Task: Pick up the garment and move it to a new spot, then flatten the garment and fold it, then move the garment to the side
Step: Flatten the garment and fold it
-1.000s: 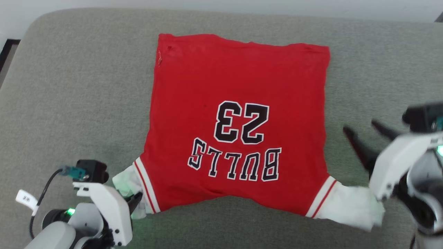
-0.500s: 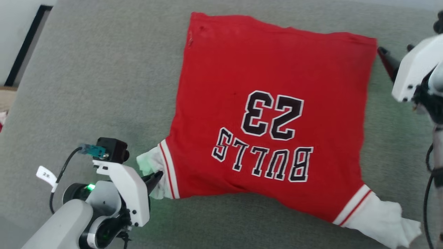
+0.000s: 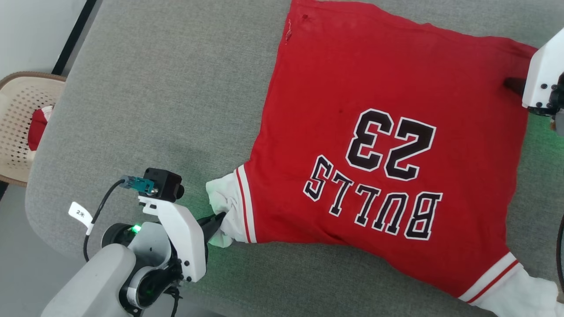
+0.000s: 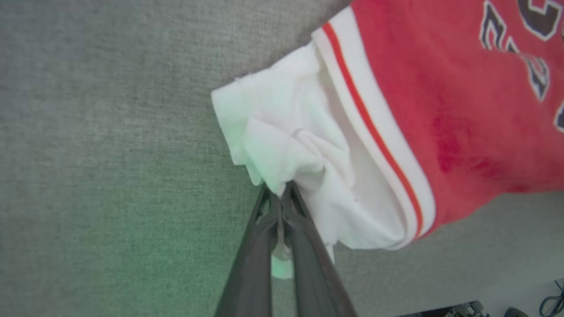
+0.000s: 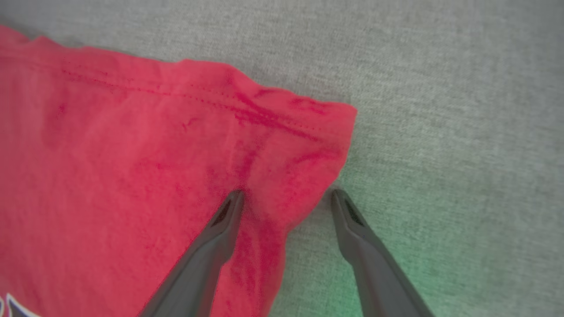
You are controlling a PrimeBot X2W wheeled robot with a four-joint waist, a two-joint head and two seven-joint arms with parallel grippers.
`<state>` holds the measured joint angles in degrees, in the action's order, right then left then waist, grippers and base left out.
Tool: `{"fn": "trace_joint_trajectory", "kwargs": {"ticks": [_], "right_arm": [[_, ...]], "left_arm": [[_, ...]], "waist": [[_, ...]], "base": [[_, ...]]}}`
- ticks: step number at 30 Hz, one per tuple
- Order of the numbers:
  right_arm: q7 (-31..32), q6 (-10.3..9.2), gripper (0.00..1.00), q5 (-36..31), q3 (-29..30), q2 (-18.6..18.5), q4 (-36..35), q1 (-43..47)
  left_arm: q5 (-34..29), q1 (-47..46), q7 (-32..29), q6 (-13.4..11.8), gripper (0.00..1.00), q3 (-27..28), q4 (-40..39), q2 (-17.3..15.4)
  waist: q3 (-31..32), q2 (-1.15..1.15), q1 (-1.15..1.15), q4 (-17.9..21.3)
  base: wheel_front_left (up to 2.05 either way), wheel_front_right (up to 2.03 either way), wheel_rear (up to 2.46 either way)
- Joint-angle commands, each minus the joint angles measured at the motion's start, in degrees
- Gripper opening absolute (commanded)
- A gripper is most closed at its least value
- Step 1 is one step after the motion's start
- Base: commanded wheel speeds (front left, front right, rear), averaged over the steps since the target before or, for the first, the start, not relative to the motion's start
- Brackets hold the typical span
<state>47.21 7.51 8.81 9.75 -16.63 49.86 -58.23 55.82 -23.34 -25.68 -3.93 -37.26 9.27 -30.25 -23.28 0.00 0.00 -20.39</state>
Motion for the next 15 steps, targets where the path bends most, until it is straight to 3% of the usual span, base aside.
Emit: {"fn": "trace_joint_trajectory", "kwargs": {"ticks": [1, 3, 4, 5, 10, 15], "right_arm": [[1.67, -0.03, 1.0, -0.88, -0.08, 0.76, 2.78, 2.18], [4.02, -0.04, 1.0, -2.25, 0.18, 1.04, 6.05, 2.83], [4.53, -0.04, 0.65, -3.18, -0.21, 0.95, 7.01, 2.97], [4.42, -0.04, 0.0, -3.98, -0.85, 0.83, 7.43, 2.96], [-0.07, -0.05, 0.0, -4.82, -2.41, 1.54, 5.58, 1.25], [-2.49, -0.04, 0.0, -0.4, -9.74, 2.01, 1.18, 2.07]], "left_arm": [[-0.25, -0.79, 0.19, 0.27, 0.0, -0.12, 0.53, 0.28], [-0.09, -0.95, 0.3, 0.42, 0.0, -0.14, 0.98, 0.45], [-0.02, -0.99, 0.39, 0.54, 0.0, -0.1, 1.23, 0.46], [0.05, -1.0, 0.51, 0.55, 0.0, -0.01, 1.46, 0.41], [0.4, -0.69, 1.27, 0.52, 0.0, 0.87, 2.4, -0.22], [0.86, 1.03, 2.3, -0.23, 0.0, 2.42, 2.57, -2.37]], "waist": [[-0.18, 0.0, 0.0, -0.28], [-0.14, 0.0, 0.0, -0.43], [-0.1, 0.0, 0.0, -0.41], [-0.04, 0.0, 0.0, -0.29], [0.88, 0.0, 0.0, 1.97], [2.76, 0.0, 0.0, 6.2]], "base": [[0.0, 0.0, 0.0], [0.0, 0.0, 0.0], [0.0, 0.0, 0.0], [0.0, 0.0, 0.0], [0.0, 0.0, 0.0], [0.0, 0.0, 0.0]]}}
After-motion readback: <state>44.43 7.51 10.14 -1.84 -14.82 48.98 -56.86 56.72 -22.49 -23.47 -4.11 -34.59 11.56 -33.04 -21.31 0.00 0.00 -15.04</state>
